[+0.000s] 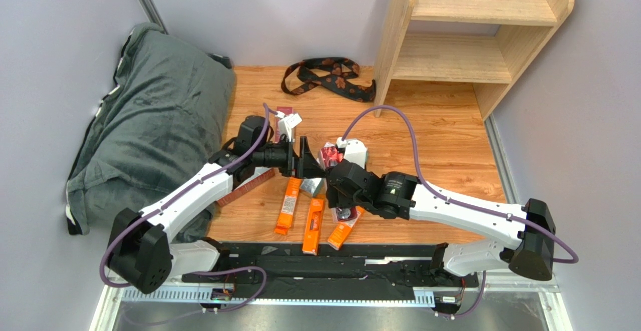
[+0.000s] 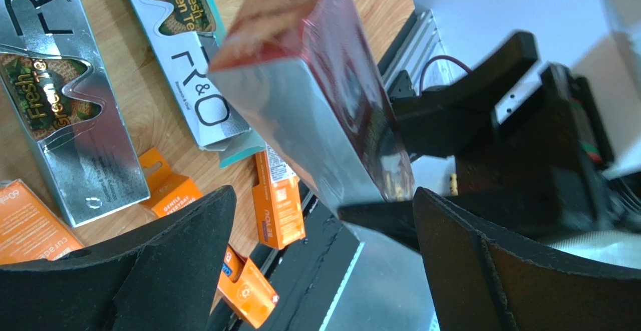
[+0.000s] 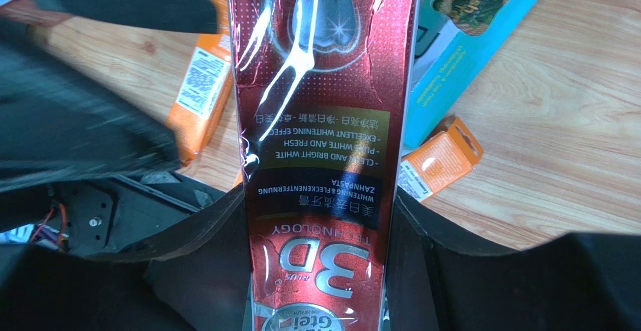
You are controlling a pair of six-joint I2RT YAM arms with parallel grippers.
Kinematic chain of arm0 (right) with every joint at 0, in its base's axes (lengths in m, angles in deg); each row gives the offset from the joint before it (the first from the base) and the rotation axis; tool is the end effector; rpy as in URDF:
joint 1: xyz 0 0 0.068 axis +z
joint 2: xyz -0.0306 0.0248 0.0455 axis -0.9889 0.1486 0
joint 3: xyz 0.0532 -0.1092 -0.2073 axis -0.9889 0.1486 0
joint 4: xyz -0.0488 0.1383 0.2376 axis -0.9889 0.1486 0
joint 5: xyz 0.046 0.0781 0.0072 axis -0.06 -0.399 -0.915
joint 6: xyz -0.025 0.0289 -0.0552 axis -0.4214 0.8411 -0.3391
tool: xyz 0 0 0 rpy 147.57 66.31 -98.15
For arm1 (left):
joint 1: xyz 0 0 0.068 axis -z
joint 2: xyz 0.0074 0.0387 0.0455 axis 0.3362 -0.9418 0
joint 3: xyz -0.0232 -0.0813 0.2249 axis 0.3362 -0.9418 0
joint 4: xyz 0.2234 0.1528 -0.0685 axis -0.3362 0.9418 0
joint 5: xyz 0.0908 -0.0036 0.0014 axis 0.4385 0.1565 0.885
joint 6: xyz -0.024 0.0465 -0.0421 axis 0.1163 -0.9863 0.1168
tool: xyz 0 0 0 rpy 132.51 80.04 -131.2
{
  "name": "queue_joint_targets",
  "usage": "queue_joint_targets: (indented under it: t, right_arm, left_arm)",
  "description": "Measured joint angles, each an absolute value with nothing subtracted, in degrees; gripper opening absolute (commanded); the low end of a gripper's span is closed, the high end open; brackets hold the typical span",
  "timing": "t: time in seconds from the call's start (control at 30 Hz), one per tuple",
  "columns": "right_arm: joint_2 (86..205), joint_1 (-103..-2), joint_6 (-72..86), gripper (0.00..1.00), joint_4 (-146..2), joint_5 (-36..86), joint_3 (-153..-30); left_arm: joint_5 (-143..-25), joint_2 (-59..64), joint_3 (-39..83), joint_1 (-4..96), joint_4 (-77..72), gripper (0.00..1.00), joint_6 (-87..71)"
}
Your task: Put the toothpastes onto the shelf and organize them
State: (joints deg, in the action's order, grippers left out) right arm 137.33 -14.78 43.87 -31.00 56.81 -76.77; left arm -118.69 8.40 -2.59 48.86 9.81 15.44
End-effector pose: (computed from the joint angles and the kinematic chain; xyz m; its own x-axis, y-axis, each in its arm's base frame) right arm 0.1376 0.2641 0.2391 -0.7426 -0.1290 -0.6571 -0.3176 0.9317 0.1760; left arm 0.2456 -0.1793 0.2277 -0.8722 0.0083 -0.4892 0.4435 0.4355 -0.7834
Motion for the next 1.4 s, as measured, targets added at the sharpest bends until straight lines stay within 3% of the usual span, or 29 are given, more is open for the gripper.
queue_joint_targets:
  t: [0.17,0.27,0.53,0.67,0.87,0.97,1.4]
  right_arm:
    - [137.99,-13.03,43.89,0.32,-30.78,57.03,-78.78]
    - [138.23,-12.20,43.89,0.31,-30.65,57.07,-79.24]
    - [138.29,-11.74,43.94,0.32,-29.55,57.73,-79.46]
    - [138.71,-11.72,44.31,0.34,-29.71,58.32,-79.48]
    - [139.15,-11.72,44.38,0.42,-29.64,58.80,-79.65]
    - [139.12,-11.72,44.38,0.54,-29.62,58.82,-79.67]
    - [131.04,-11.50,44.51,0.79,-34.10,57.55,-75.59]
  left_arm:
    - [-118.07,5.23,-2.59,49.14,6.64,0.94,18.01]
    - [-117.57,4.55,-2.59,49.21,5.44,0.85,19.17]
    - [-117.81,3.79,-2.50,50.39,2.82,0.47,21.07]
    - [-118.21,3.33,-2.43,50.43,2.01,0.35,22.91]
    - [-118.93,3.17,-2.46,50.43,0.59,0.34,23.63]
    - [-118.93,3.17,-2.46,50.43,0.54,0.34,23.59]
    - [-118.45,9.12,-4.79,44.70,3.06,0.35,21.36]
